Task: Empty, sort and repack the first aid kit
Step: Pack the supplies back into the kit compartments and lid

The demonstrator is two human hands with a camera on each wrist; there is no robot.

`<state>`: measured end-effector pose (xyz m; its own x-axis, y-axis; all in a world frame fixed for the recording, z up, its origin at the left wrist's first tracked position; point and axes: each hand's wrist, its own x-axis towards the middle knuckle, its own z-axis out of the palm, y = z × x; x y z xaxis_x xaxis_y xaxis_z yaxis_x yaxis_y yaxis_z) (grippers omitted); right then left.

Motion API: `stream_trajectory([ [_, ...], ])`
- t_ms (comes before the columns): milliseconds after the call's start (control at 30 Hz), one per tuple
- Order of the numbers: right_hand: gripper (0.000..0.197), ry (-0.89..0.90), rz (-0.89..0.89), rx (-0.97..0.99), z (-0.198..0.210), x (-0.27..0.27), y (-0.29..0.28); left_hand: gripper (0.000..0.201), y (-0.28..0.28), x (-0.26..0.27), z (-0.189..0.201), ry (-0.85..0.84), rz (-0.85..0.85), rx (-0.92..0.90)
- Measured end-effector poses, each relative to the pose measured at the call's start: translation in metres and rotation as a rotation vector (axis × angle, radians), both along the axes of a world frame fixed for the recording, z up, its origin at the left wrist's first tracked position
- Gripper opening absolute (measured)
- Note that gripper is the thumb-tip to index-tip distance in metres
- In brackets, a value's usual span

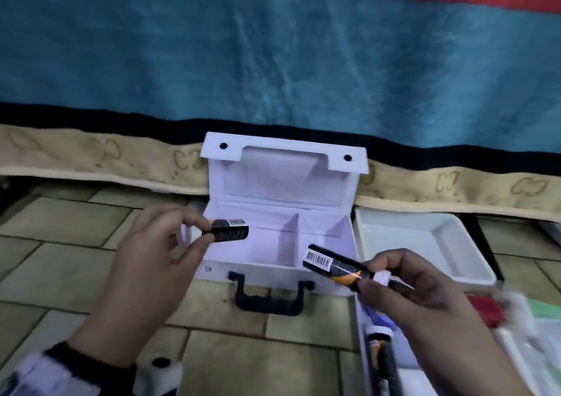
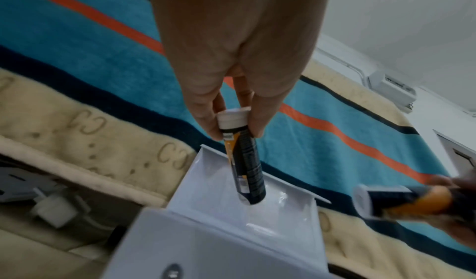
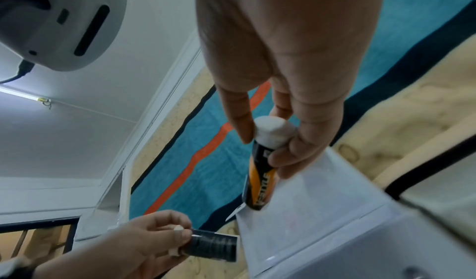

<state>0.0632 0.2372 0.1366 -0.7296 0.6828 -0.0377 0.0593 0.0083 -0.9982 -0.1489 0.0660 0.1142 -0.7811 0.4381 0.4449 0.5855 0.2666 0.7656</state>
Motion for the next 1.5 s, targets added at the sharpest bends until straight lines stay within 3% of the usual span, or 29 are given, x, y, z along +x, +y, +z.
stream_trajectory([
  [67, 0.015, 0.028, -0.064, -0.016, 0.000, -0.038, -0.022, 0.029, 0.000, -0.028, -0.004, 0.005, -0.057, -0.069],
  [267, 0.008, -0.093, -0.283, 0.080, -0.021, -0.130, -0.041, 0.030, 0.013, -0.062, -0.016, 0.020, -0.364, -0.275],
  [367, 0.009, -0.231, -0.277, 0.146, -0.032, -0.160, -0.035, 0.032, 0.016, -0.068, -0.025, 0.005, -0.470, -0.359],
  [467, 0.015, -0.297, -0.209, 0.158, -0.040, -0.179, -0.030, 0.017, 0.017, -0.073, -0.027, 0.061, -0.503, -0.386],
  [600, 0.011, -0.377, -0.088, 0.177, -0.051, -0.186, -0.024, 0.018, 0.017, -0.082, -0.025, 0.163, -0.427, -0.459],
  [833, 0.013, -0.531, -0.001, 0.310, -0.060, -0.184, -0.016, 0.016, 0.021, -0.077, -0.027, 0.099, -0.475, -0.539],
  [900, 0.014, -0.575, 0.048, 0.370, -0.061, -0.185, -0.016, 0.008, 0.023, -0.077, -0.024, 0.147, -0.488, -0.629],
  [1000, 0.019, -0.607, 0.072, 0.424, -0.063, -0.185, -0.016, 0.016, 0.024, -0.075, -0.024, 0.199, -0.494, -0.706],
  [1200, 0.032, -0.630, 0.215, 0.485, -0.059, -0.180, -0.018, 0.020, 0.013, -0.067, -0.028, 0.227, -0.453, -0.600],
  [1333, 0.035, -0.619, 0.233, 0.450, -0.056, -0.178, -0.019, 0.030, 0.007, -0.069, -0.029, 0.340, -0.546, -0.818],
  [1500, 0.029, -0.520, 0.109, 0.315, -0.057, -0.178, -0.014, 0.036, 0.011, -0.066, -0.038, 0.495, -0.589, -0.922],
])
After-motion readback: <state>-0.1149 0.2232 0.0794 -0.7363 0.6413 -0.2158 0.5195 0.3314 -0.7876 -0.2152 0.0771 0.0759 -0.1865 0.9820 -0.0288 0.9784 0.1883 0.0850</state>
